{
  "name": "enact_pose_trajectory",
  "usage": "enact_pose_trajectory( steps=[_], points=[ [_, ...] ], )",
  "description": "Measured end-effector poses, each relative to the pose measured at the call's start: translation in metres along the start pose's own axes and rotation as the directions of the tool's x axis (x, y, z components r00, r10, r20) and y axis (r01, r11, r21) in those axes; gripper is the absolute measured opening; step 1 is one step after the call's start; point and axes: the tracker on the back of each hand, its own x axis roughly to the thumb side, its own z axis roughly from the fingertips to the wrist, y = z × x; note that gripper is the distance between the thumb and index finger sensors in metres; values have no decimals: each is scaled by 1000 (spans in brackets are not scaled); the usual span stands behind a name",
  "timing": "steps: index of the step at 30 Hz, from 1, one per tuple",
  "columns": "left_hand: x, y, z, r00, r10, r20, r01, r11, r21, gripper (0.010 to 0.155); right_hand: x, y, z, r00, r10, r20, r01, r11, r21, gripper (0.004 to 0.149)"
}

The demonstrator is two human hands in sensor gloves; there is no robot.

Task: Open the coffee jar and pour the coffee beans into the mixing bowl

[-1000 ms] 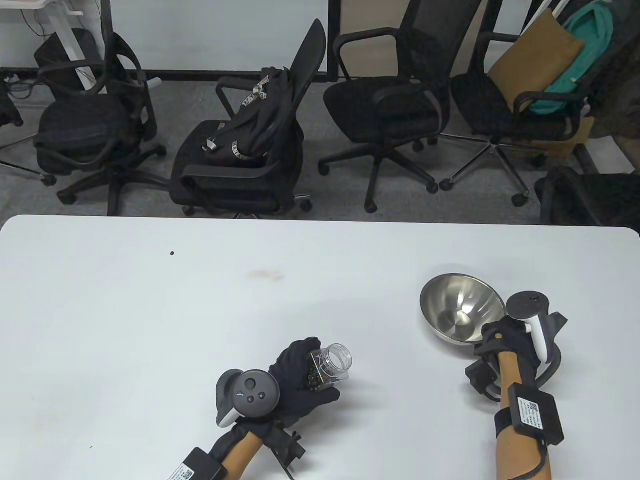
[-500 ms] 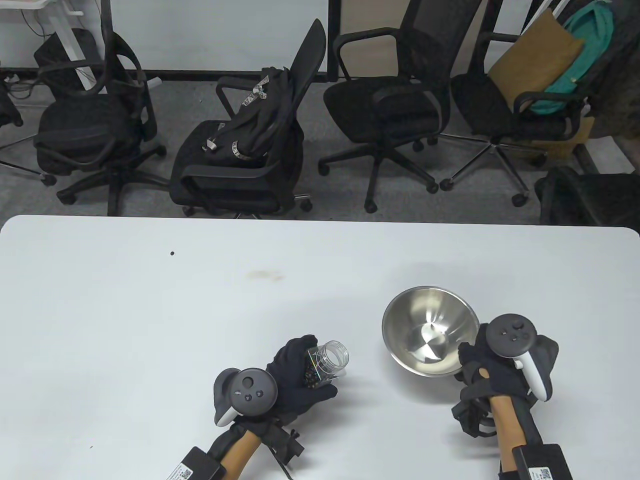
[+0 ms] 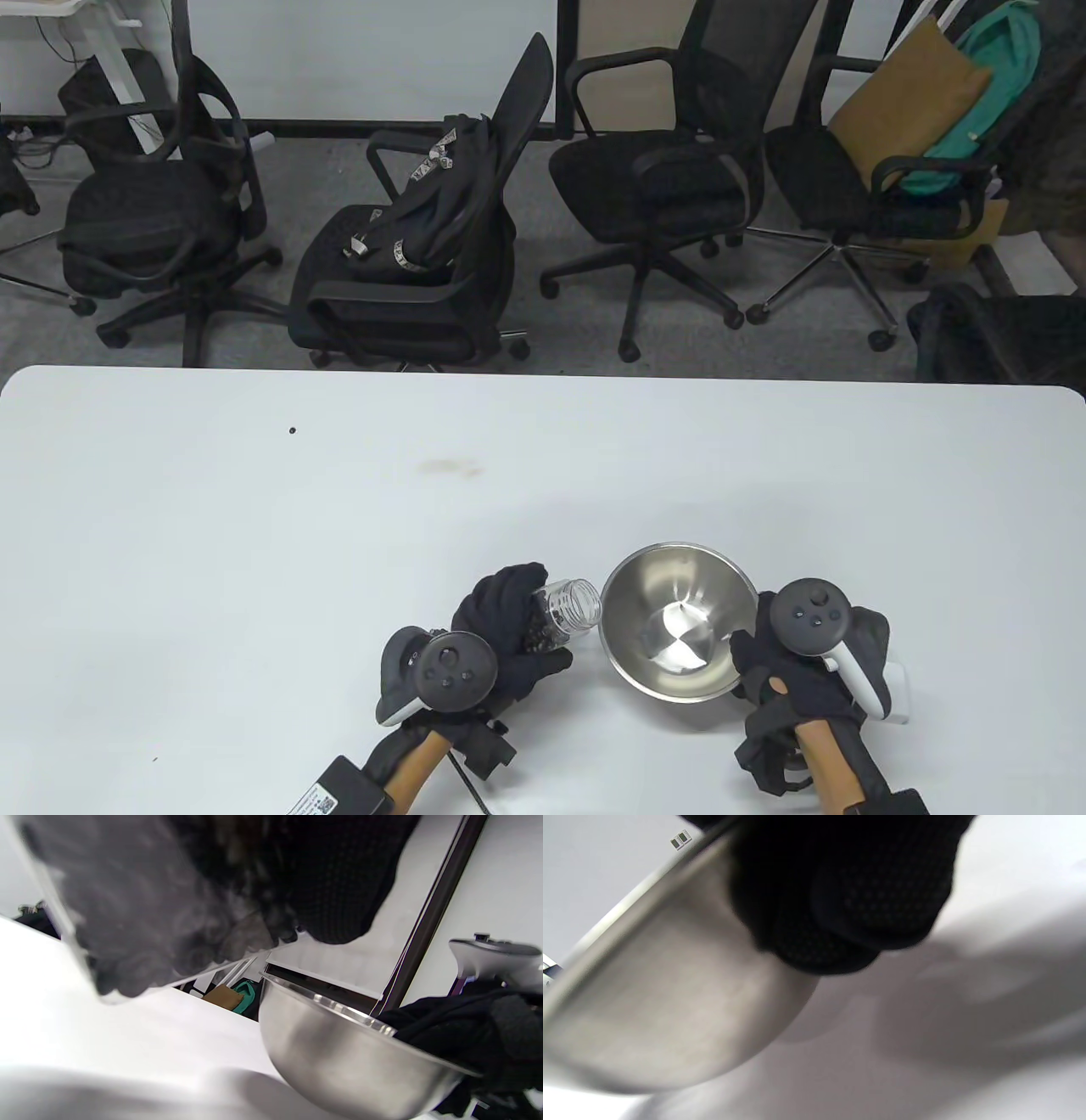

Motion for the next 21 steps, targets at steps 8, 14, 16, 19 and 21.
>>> enact_pose_trajectory(
  steps=[8, 14, 16, 19, 21],
  points=[
    [22, 1, -2, 948, -316, 42, 315, 948, 33, 92, 5, 6, 4, 999, -24, 36, 23, 999, 34, 50],
    [29, -3, 0, 865, -495, 87, 492, 869, 55, 91, 6, 10, 5, 998, -34, 46, 31, 998, 52, 50],
    [31, -5, 0, 837, -537, 101, 534, 843, 63, 91, 7, 11, 4, 998, -38, 49, 35, 998, 57, 50],
    [35, -7, 1, 788, -605, 117, 599, 796, 82, 90, 7, 11, 4, 998, -46, 52, 43, 997, 62, 50],
    [36, -9, 1, 769, -626, 126, 620, 779, 89, 90, 7, 12, 5, 997, -49, 56, 45, 997, 67, 50]
  ],
)
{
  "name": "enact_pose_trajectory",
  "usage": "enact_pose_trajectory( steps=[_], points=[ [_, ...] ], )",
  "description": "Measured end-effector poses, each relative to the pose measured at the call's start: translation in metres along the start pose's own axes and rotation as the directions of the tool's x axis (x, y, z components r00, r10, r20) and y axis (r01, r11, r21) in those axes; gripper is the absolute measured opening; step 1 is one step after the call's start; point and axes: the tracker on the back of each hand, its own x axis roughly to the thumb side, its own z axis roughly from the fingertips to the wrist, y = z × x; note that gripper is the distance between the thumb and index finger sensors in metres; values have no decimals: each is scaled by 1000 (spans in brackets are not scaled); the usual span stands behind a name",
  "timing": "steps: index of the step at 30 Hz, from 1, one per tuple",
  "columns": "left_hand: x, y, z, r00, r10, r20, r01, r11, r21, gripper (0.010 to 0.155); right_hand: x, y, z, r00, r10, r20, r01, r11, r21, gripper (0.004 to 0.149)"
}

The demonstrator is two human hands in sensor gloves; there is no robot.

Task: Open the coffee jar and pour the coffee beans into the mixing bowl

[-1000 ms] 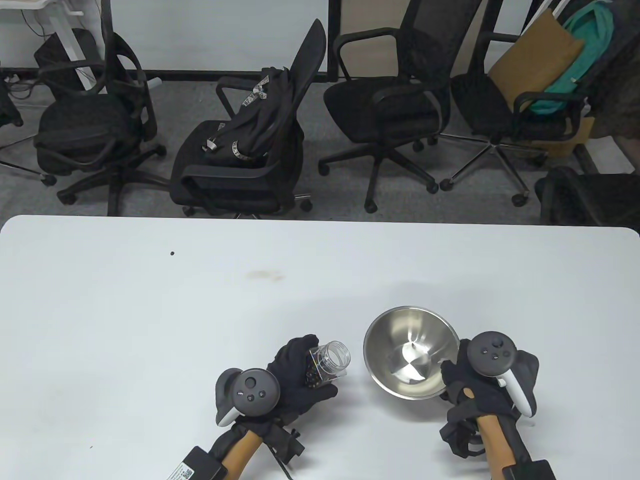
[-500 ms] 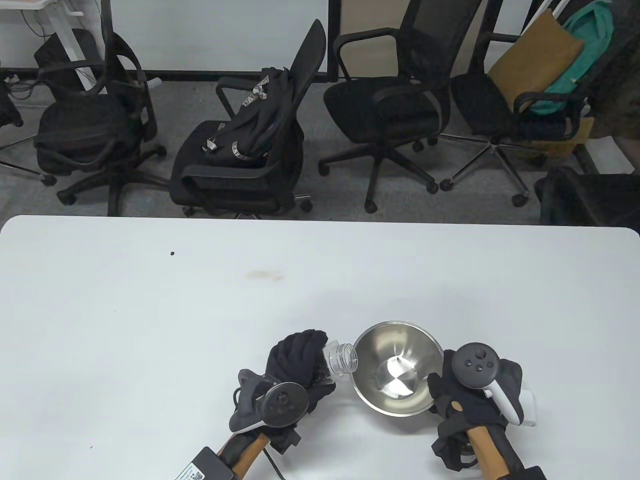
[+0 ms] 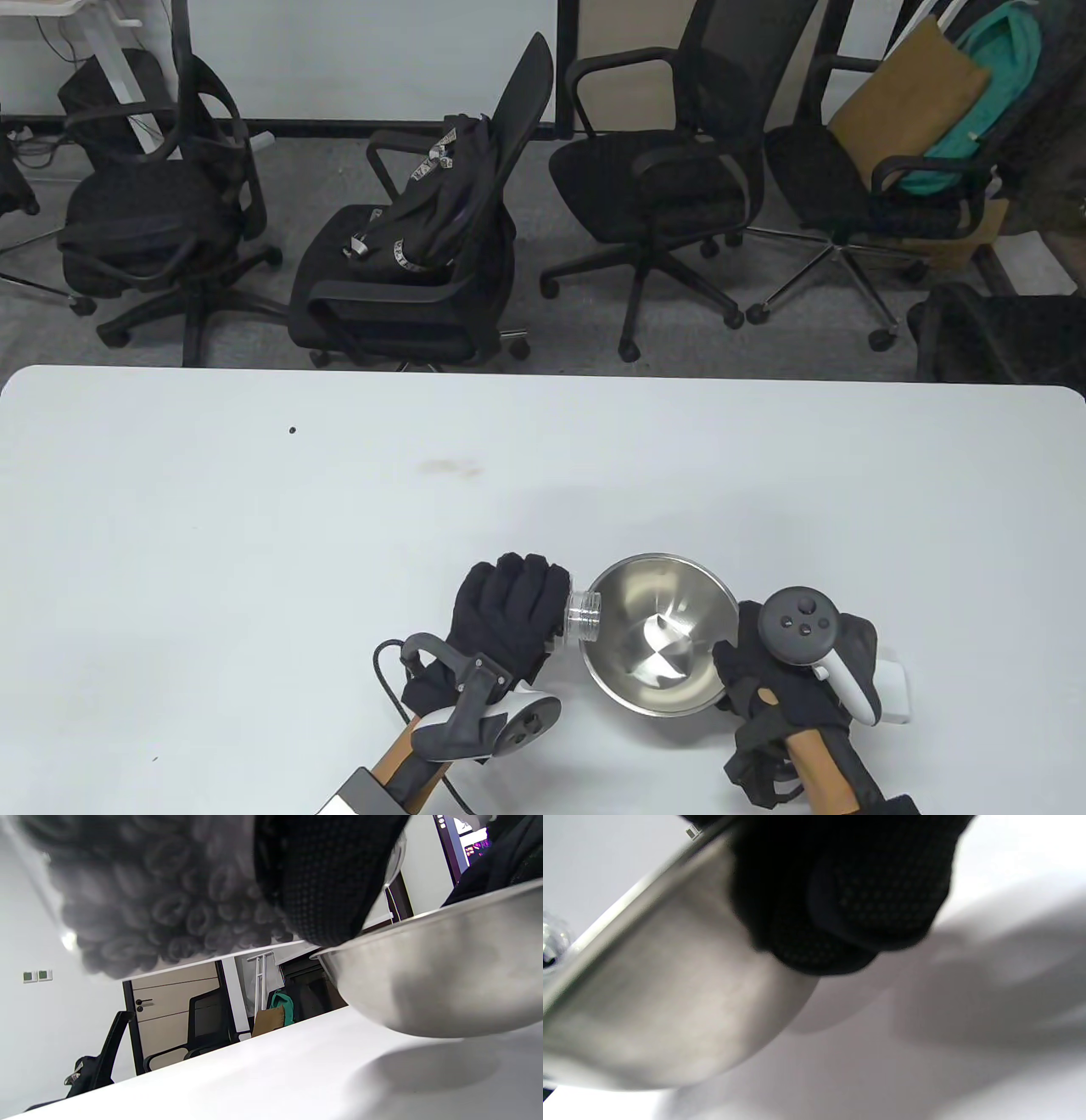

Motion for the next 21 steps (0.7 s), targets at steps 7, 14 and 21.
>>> enact_pose_trajectory(
  steps=[7, 14, 21],
  points=[
    [8, -3, 1, 991, -124, 49, 123, 992, 20, 88, 2, 4, 1, 1000, -7, 18, 6, 1000, 19, 50],
    [14, -3, 1, 974, -213, 81, 210, 977, 42, 87, 4, 7, 2, 1000, -11, 27, 10, 999, 35, 50],
    [18, -4, 1, 954, -280, 105, 275, 960, 62, 86, 4, 9, 2, 999, -16, 34, 15, 999, 43, 50]
  ],
)
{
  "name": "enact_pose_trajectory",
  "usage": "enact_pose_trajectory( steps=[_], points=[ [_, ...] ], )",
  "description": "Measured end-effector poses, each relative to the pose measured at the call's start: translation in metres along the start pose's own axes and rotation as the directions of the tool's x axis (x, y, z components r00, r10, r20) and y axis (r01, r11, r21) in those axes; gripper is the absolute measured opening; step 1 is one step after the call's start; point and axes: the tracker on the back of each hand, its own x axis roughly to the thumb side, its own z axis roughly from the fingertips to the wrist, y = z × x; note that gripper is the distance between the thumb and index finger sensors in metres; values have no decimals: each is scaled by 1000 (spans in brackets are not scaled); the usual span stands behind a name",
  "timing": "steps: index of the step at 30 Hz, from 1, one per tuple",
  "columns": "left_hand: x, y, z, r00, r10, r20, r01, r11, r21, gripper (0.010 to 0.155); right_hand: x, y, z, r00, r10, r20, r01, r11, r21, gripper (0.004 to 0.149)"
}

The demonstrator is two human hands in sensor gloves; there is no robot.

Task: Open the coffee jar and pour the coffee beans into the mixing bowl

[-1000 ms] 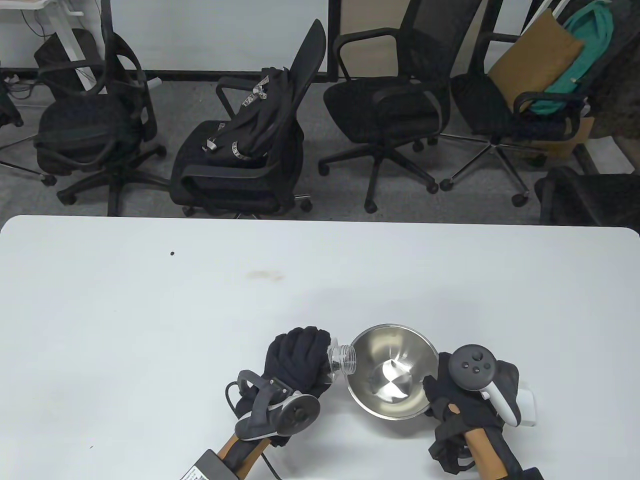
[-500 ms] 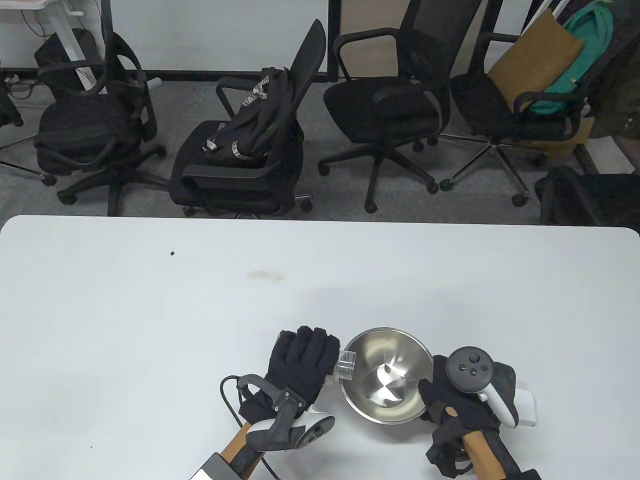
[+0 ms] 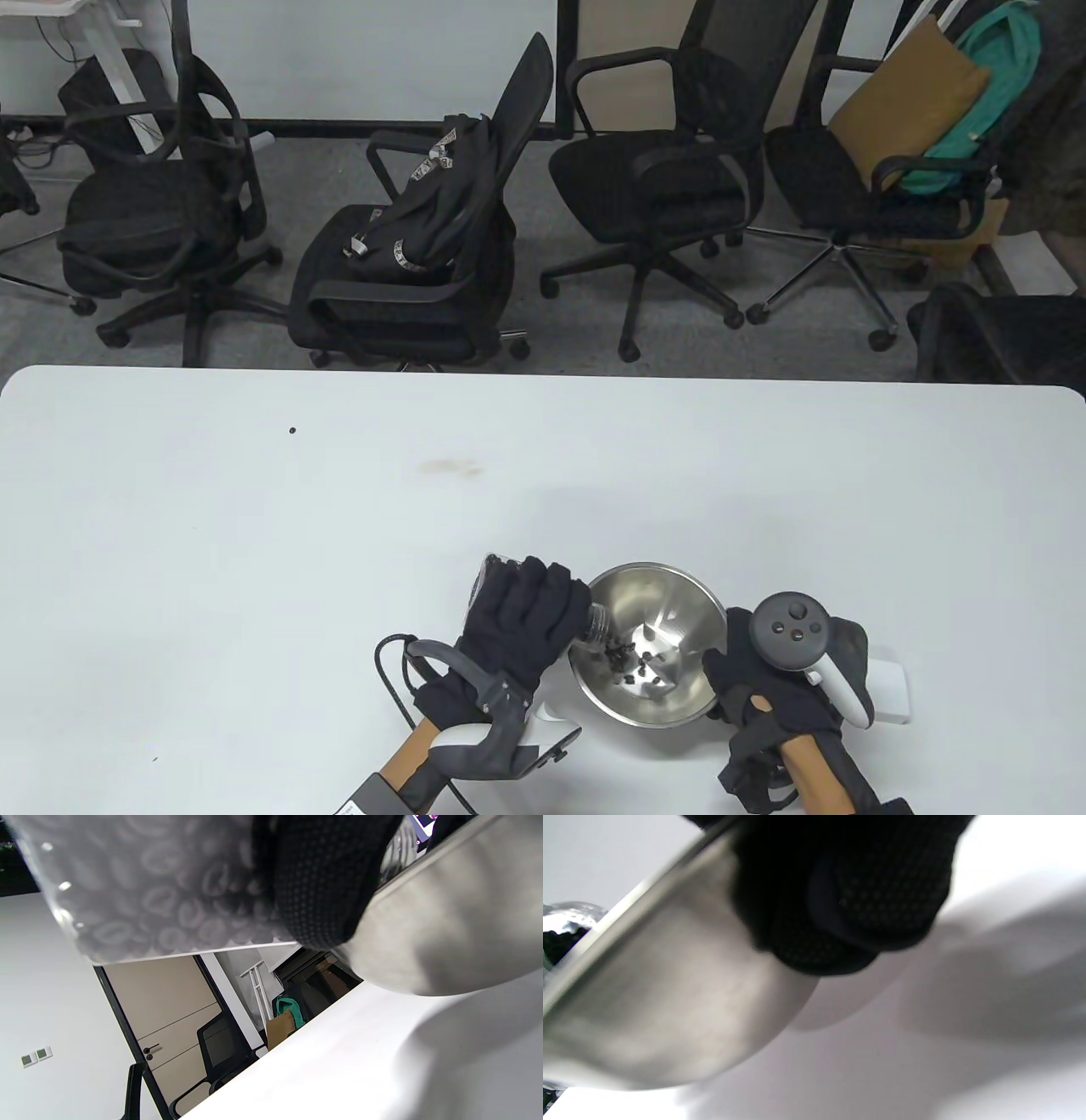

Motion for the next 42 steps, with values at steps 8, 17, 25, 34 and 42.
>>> enact_pose_trajectory(
  steps=[8, 17, 25, 34, 42],
  points=[
    [2, 2, 0, 999, -49, 18, 49, 999, 14, 86, 0, 1, 0, 1000, -7, 6, 7, 1000, 6, 50],
    [0, 4, 0, 999, -41, 11, 41, 999, 7, 86, 1, 1, 0, 1000, -4, 14, 4, 1000, 6, 49],
    [-16, -2, 2, 974, 196, -114, -199, 980, -16, 87, 0, 2, 0, 1000, -5, 20, 5, 1000, 0, 49],
    [-40, -12, 11, 768, 566, -299, -581, 813, 47, 91, -4, -2, 0, 999, -47, 17, 47, 999, -18, 49],
    [-57, -21, 30, 353, 870, -345, -860, 447, 246, 94, -10, -10, -6, 994, -107, -24, 105, 992, -67, 49]
  ],
)
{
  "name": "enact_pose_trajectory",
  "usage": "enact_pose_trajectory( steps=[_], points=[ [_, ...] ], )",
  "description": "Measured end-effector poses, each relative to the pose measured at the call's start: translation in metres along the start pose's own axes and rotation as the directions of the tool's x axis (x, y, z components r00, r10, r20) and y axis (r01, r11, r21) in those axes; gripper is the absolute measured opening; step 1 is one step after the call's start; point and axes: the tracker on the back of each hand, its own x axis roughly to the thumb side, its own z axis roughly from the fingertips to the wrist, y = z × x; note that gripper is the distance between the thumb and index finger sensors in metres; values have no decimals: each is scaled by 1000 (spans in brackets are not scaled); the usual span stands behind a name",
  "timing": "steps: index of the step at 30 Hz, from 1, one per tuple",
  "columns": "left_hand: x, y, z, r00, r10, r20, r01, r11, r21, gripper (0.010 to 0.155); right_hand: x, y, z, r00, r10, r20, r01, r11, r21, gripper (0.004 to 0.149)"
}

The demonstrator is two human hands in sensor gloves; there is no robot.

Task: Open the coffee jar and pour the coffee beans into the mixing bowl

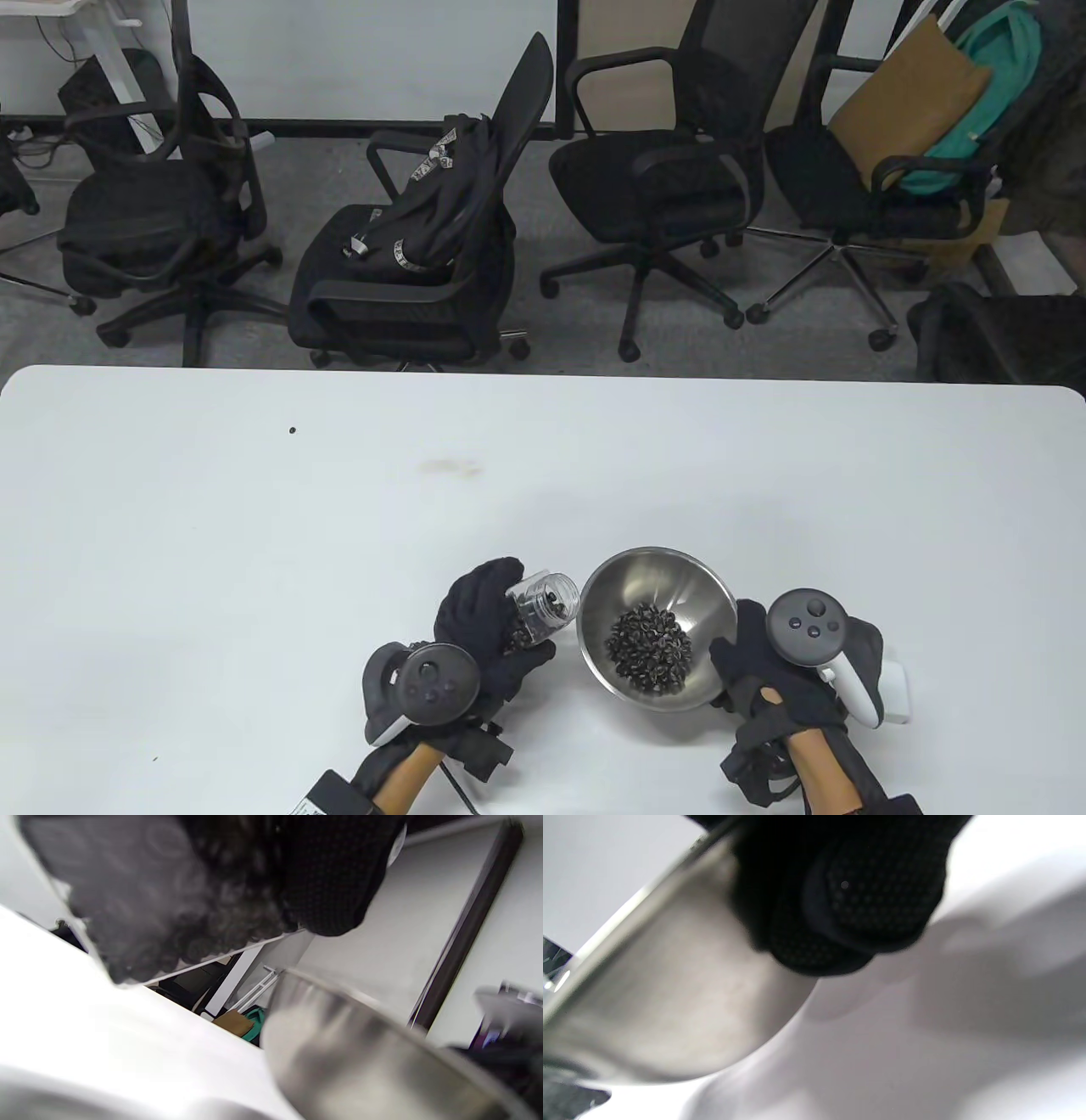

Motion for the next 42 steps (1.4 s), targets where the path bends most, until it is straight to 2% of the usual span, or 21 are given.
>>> enact_pose_trajectory(
  steps=[2, 7, 18, 23, 30, 42],
  points=[
    [0, 3, 0, 998, 57, -5, -57, 998, 14, 94, 0, -4, -5, 999, -24, -22, 24, 1000, -18, 48],
    [-2, 5, -1, 998, 61, -1, -61, 998, 26, 94, 2, -13, -26, 992, -95, -87, 90, 994, -56, 49],
    [-2, 11, 1, 998, 66, 5, -66, 997, 45, 94, 4, -25, -98, 945, -205, -256, 173, 975, -141, 50],
    [-3, 15, 1, 998, 64, 6, -64, 996, 56, 94, -3, -25, -119, 927, -202, -315, 156, 974, -164, 50],
    [-4, 15, 1, 998, 61, 3, -61, 997, 54, 94, -8, -20, -134, 921, -167, -351, 120, 981, -151, 51],
    [-4, 14, 1, 998, 56, 7, -56, 998, 28, 95, -16, -4, -139, 908, -189, -373, 153, 981, -123, 52]
  ],
)
